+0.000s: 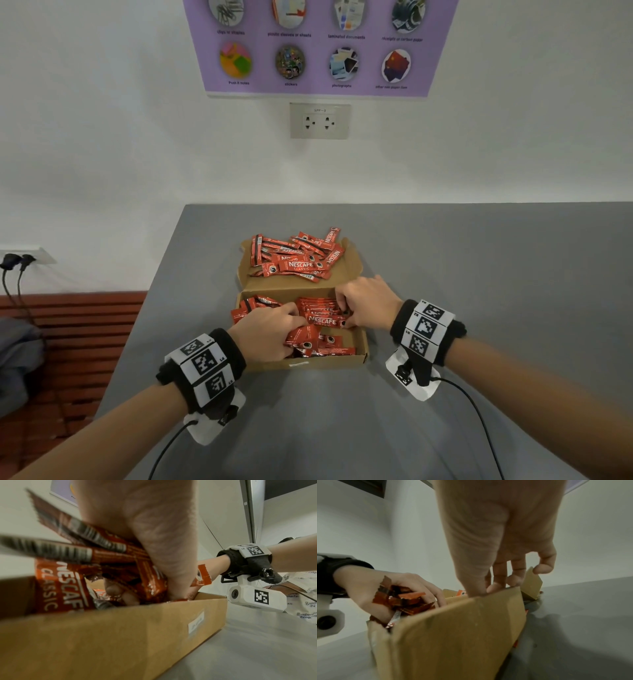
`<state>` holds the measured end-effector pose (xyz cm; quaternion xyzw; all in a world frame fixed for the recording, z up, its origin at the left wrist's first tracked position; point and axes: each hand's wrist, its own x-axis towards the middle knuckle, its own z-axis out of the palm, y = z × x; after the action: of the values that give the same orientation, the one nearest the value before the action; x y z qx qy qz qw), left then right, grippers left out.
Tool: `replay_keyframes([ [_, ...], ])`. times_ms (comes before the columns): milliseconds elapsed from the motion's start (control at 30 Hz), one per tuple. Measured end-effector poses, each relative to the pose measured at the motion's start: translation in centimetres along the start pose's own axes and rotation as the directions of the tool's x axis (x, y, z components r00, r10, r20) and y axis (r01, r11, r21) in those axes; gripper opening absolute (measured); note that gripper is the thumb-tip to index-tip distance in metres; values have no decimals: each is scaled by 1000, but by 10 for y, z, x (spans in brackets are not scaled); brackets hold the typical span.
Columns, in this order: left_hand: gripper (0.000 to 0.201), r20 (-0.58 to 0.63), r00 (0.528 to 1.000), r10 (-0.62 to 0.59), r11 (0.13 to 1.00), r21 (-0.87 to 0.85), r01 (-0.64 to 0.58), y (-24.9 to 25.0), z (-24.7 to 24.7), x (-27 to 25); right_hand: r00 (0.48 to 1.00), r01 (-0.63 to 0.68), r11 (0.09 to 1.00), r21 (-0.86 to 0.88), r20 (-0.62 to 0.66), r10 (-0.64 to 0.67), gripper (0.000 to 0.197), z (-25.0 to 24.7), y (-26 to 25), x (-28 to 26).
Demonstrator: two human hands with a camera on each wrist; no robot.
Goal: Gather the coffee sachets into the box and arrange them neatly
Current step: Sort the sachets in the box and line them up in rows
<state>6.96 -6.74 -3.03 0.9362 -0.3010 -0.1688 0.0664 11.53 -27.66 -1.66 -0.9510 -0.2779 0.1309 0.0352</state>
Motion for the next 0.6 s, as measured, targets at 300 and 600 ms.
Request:
replay_keyframes([
  [300, 49, -25, 1000, 3, 1000, -30, -4, 0, -3, -2, 1000, -14, 1000, -25, -15, 14, 21, 0, -2, -1],
  [600, 34, -161, 976, -146, 963, -249, 103, -2, -16, -8, 996, 58, 953, 297, -86, -34, 17, -24, 12, -11],
])
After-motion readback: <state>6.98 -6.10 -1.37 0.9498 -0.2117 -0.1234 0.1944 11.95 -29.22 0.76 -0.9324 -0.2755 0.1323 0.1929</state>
